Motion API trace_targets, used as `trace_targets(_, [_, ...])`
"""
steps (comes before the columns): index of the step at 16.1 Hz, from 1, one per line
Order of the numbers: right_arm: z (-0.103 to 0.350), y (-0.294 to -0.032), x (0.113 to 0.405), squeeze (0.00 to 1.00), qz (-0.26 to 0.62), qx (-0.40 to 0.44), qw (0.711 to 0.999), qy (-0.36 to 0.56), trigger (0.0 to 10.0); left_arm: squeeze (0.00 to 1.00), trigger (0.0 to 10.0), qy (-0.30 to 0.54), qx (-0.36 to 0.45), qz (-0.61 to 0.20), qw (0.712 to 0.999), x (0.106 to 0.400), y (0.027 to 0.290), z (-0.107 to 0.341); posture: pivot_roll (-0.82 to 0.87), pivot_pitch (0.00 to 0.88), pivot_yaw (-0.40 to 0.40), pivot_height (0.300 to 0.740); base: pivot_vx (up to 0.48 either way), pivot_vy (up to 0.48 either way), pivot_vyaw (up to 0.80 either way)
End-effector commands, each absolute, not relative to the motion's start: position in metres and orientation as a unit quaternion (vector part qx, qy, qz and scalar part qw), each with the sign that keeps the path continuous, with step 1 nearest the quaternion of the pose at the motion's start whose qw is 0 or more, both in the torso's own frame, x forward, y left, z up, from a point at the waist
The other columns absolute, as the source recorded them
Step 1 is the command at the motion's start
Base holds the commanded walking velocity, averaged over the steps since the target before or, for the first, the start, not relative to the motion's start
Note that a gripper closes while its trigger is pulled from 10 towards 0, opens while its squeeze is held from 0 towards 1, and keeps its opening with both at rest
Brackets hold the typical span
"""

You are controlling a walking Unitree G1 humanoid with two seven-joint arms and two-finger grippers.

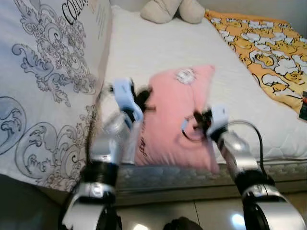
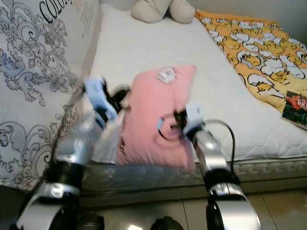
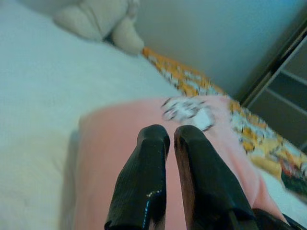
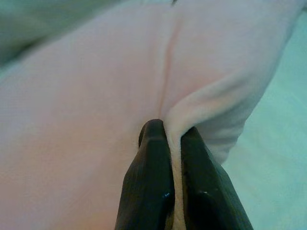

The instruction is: Clean up the room

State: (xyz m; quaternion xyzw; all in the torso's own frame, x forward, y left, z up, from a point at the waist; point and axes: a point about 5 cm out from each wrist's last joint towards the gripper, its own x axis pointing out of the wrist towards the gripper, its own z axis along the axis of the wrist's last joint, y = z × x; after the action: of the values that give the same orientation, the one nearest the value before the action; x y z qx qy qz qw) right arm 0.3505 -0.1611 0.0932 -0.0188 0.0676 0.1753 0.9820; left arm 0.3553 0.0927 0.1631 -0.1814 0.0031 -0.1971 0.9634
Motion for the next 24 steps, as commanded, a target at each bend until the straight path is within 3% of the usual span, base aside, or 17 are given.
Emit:
trace_targets(1, [0.112, -0.160, 0.358, 0.00, 0.180, -0.018, 0.983, 0.037, 0.0, 0.00, 0.0, 0.003, -0.190, -0.197, 0.962, 0.356, 0.092, 0.167, 0.09, 0.000, -0.088, 0.697, 0.000, 0.000, 0.00])
trace_targets(4, [0.120, -0.159, 0.362, 0.00, 0.183, -0.022, 0.982, 0.029, 0.0, 0.00, 0.0, 0.032, -0.147, -0.200, 0.968, 0.354, 0.091, 0.160, 0.10, 0.000, -0.093, 0.697, 0.000, 0.000, 0.00])
trace_targets(5, [0.115, -0.161, 0.359, 0.00, 0.183, -0.024, 0.982, 0.037, 0.0, 0.00, 8.8, 0.044, -0.138, -0.202, 0.969, 0.350, 0.089, 0.155, 0.10, 0.002, -0.098, 0.697, 0.000, 0.000, 0.00])
trace_targets(6, [0.108, -0.163, 0.354, 0.00, 0.184, -0.028, 0.981, 0.048, 0.0, 1.00, 10.0, 0.050, -0.133, -0.207, 0.968, 0.346, 0.089, 0.149, 0.10, 0.006, -0.099, 0.697, 0.000, 0.000, 0.00])
trace_targets(9, [0.090, -0.175, 0.341, 0.00, 0.177, -0.035, 0.981, 0.077, 0.0, 1.00, 10.0, 0.082, -0.106, -0.197, 0.971, 0.340, 0.097, 0.131, 0.09, 0.011, -0.095, 0.697, 0.000, 0.000, 0.00])
trace_targets(10, [0.076, -0.188, 0.332, 0.00, 0.167, -0.047, 0.979, 0.104, 0.0, 1.00, 10.0, 0.111, -0.115, -0.182, 0.970, 0.339, 0.105, 0.119, 0.09, 0.013, -0.093, 0.697, 0.000, 0.000, 0.00])
trace_targets(15, [0.057, -0.194, 0.322, 0.00, 0.158, -0.048, 0.976, 0.140, 0.0, 1.00, 10.0, 0.187, -0.191, -0.171, 0.948, 0.328, 0.102, 0.088, 0.08, 0.020, -0.093, 0.697, 0.000, 0.000, 0.00])
trace_targets(20, [0.063, -0.182, 0.327, 0.00, 0.174, -0.013, 0.977, 0.121, 0.0, 1.00, 10.0, 0.208, -0.099, -0.206, 0.951, 0.320, 0.102, 0.070, 0.09, 0.000, -0.082, 0.697, 0.000, 0.000, 0.00])
trace_targets(24, [0.062, -0.178, 0.327, 0.00, 0.176, -0.007, 0.977, 0.120, 0.0, 1.00, 10.0, 0.223, -0.228, -0.205, 0.925, 0.326, 0.095, 0.079, 0.09, 0.000, -0.071, 0.697, 0.000, 0.000, 0.00])
